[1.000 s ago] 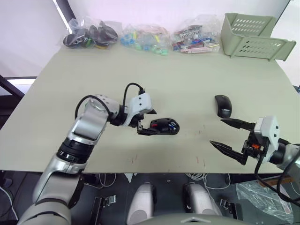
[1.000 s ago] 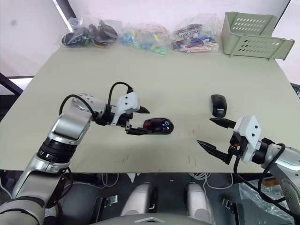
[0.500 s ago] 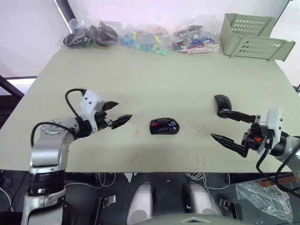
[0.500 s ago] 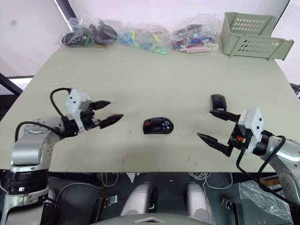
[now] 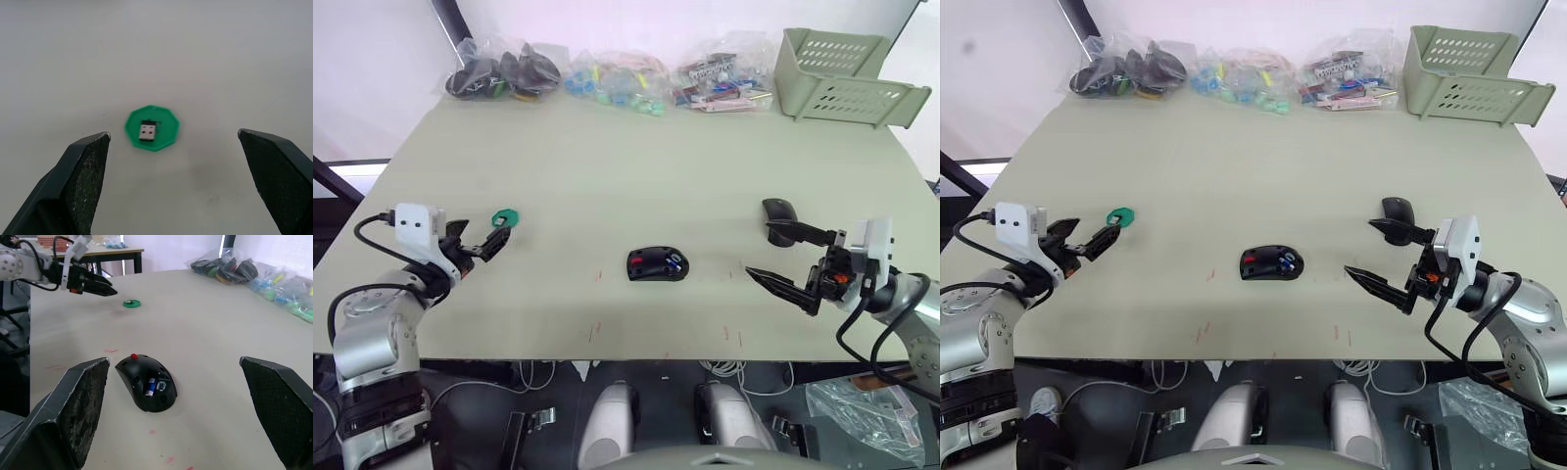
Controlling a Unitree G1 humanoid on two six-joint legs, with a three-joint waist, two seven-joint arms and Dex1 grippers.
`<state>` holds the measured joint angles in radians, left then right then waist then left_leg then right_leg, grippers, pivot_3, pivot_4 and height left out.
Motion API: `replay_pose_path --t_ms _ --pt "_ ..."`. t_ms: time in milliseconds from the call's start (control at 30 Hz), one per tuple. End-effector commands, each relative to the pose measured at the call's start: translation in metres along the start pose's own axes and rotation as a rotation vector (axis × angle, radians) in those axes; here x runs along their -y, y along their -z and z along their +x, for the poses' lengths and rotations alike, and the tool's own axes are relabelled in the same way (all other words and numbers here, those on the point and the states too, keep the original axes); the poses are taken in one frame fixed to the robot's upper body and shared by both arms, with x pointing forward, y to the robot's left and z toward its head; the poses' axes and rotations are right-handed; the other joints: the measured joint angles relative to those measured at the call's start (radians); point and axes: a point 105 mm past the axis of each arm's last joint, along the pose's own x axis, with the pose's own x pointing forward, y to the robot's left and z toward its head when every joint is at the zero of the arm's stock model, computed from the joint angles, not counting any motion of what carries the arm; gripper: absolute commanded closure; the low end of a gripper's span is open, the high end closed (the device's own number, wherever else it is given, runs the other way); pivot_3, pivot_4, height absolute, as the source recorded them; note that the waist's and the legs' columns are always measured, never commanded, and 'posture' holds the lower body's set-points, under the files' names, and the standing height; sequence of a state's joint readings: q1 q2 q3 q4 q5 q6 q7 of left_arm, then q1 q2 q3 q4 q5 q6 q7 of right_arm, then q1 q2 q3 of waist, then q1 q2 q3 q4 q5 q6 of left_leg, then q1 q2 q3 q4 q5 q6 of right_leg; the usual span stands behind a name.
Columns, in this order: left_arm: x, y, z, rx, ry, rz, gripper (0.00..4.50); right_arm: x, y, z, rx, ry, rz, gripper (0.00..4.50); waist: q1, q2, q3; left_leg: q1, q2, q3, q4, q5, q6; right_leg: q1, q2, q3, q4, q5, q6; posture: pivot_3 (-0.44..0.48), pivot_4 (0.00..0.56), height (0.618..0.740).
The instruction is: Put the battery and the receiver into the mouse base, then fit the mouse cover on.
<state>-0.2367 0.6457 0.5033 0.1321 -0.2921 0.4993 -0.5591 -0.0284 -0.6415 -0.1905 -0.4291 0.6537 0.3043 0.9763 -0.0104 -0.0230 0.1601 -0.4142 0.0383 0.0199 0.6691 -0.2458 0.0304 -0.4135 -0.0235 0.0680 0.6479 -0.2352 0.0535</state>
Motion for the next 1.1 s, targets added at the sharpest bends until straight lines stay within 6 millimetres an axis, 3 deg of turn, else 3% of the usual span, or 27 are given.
replay_pose_path --t_ms 33,100,167,500,600,667,1100 --pt "-0.008 -0.011 0.006 0.044 -0.065 0.035 0.29 0.002 -0.012 0.0 0.043 -0.007 -0.018 0.0 -0.001 -0.001 0.0 0.0 0.0 0.0 0.0 0.0 0.0 0.0 0.0 0.0 0.0 0.0 0.0 0.0 0.15 0.74" --pt "-0.001 -0.013 0.011 0.052 -0.05 0.036 0.69 -0.001 -0.013 0.0 0.059 -0.015 -0.002 0.0 -0.001 -0.001 0.0 0.0 0.0 0.0 0.0 0.0 0.0 0.0 0.0 0.0 0.0 0.0 0.0 0.0 0.15 0.74" --pt "0.001 -0.014 0.015 0.048 -0.062 0.04 1.43 -0.008 -0.012 -0.002 0.063 -0.044 -0.006 0.0 0.002 -0.001 0.0 0.0 0.0 0.0 0.0 0.0 0.0 0.0 -0.001 0.0 0.001 0.001 0.0 0.0 0.15 0.74" --pt "0.005 -0.009 0.023 -0.007 -0.05 0.009 1.43 -0.01 -0.01 -0.006 0.053 -0.058 0.006 0.0 -0.003 -0.001 0.0 0.001 -0.001 0.0 0.0 0.0 0.0 0.0 -0.001 0.0 0.004 0.001 0.001 0.0 0.15 0.74" --pt "0.004 -0.004 0.025 -0.031 -0.047 0.022 2.12 -0.01 -0.011 -0.004 0.055 -0.059 0.007 0.0 -0.003 -0.001 0.0 0.001 -0.001 0.0 0.0 0.0 0.0 0.0 -0.001 0.0 0.005 0.0 0.0 0.0 0.15 0.74" --pt "0.0 -0.001 0.025 -0.045 -0.057 0.021 2.85 -0.009 -0.011 -0.004 0.053 -0.06 0.005 0.0 -0.003 -0.002 0.0 0.001 -0.001 0.0 0.001 0.0 0.0 0.0 -0.001 0.0 0.005 0.0 0.0 0.0 0.15 0.74" --pt "0.001 -0.003 0.034 -0.057 -0.027 0.022 2.85 -0.009 -0.013 -0.004 0.053 -0.065 0.005 0.0 -0.002 -0.002 0.0 0.001 -0.001 0.0 0.001 0.0 0.0 0.0 -0.001 0.0 0.005 0.001 0.0 0.0 0.15 0.74"
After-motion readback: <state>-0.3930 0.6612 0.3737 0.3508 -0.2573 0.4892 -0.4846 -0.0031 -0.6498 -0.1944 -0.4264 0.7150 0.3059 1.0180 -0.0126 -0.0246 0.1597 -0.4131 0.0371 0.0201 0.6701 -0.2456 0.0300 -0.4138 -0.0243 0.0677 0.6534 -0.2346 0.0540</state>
